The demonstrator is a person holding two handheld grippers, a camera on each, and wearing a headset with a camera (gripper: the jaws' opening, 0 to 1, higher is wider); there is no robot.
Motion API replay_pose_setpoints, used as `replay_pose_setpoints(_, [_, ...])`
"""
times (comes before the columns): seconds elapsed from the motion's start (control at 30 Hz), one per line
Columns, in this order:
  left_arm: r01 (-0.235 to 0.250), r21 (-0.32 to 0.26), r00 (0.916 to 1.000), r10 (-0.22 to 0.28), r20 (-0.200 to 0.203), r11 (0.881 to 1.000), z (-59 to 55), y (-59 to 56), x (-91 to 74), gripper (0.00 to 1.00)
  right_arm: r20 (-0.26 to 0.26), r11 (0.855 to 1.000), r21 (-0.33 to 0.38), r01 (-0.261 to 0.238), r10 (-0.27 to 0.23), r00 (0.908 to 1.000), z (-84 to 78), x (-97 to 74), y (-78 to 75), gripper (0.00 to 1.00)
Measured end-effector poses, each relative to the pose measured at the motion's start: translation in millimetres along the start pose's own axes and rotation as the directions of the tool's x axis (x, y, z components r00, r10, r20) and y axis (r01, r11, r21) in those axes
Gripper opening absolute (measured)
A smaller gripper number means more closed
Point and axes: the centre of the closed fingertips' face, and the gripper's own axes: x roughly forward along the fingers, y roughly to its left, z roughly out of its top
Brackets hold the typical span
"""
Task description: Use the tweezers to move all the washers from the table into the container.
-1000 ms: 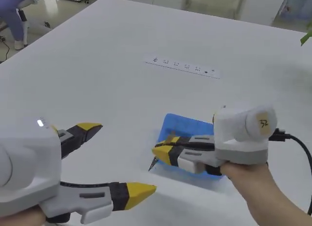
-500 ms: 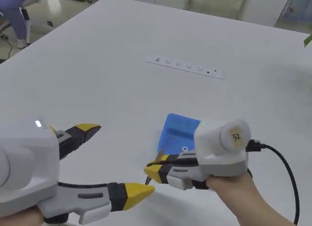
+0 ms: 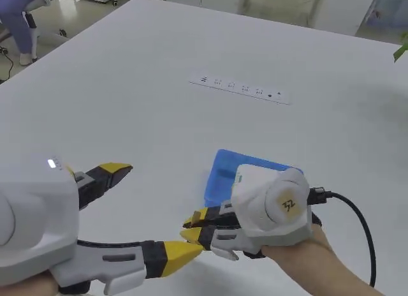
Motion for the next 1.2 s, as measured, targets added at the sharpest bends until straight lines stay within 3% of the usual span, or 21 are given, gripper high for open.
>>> replay_pose_setpoints(0.07, [-0.002, 0.001, 1.0, 0.002, 0.0, 1.0, 0.1, 0.2, -0.8, 0.94, 0.013, 1.0, 0.03, 0.002, -0.002, 0.9999, -0.1, -2.4, -0.7, 0.01])
replay_pose_setpoints(0.2, [-0.009, -0.005, 1.0, 0.009, 0.003, 1.0, -0.8, 2.0, -3.2, 0.94, 0.102, 0.995, 0.101, 0.018, -0.028, 0.9944, 16.2, -16.0, -5.4, 0.01])
replay_pose_setpoints(0.33, [-0.013, -0.005, 0.9999, 0.013, 0.0, 1.0, -2.0, 2.8, -3.7, 0.94, 0.179, 0.989, 0.141, 0.053, -0.078, 0.9808, 36.6, -38.1, -19.8, 0.01])
replay_pose_setpoints(0.47, [-0.01, -0.003, 0.9999, 0.01, 0.006, 1.0, 0.1, 1.4, -3.2, 0.94, 0.254, 0.977, 0.191, 0.097, -0.145, 0.9563, 54.5, -61.7, -41.3, 0.01])
replay_pose_setpoints(0.5, [-0.01, -0.003, 0.9999, 0.01, 0.006, 1.0, 0.5, 1.2, -3.1, 0.94, 0.257, 0.975, 0.195, 0.103, -0.152, 0.9544, 55.4, -65.8, -45.2, 0.01])
replay_pose_setpoints(0.67, [-0.004, 0.001, 1.0, 0.004, 0.009, 1.0, 2.7, -0.7, -2.8, 0.93, 0.291, 0.944, 0.275, 0.183, -0.263, 0.9199, 59.7, -88.0, -78.6, 0.01])
replay_pose_setpoints(0.8, [-0.002, 0.004, 1.0, 0.002, 0.006, 1.0, 2.4, -0.9, -3.6, 0.93, 0.231, 0.912, 0.308, 0.272, -0.349, 0.9081, 46.2, -93.0, -101.1, 0.01])
replay_pose_setpoints(0.9, [-0.003, -0.001, 0.9999, 0.003, 0.015, 1.0, 4.9, -0.5, -5.1, 0.93, 0.154, 0.9, 0.313, 0.304, -0.364, 0.9187, 28.7, -83.8, -114.7, 0.01])
replay_pose_setpoints(1.0, [-0.005, 0.002, 0.9998, 0.005, 0.017, 1.0, 6.5, -0.2, -6.0, 0.93, 0.115, 0.892, 0.331, 0.308, -0.362, 0.9249, 18.5, -75.3, -121.7, 0.02])
replay_pose_setpoints(1.2, [-0.008, -0.007, 0.9997, 0.008, 0.025, 1.0, 6.6, 2.0, -9.1, 0.91, 0.056, 0.894, 0.327, 0.307, -0.343, 0.9378, 4.4, -58.1, -127.2, 0.02])
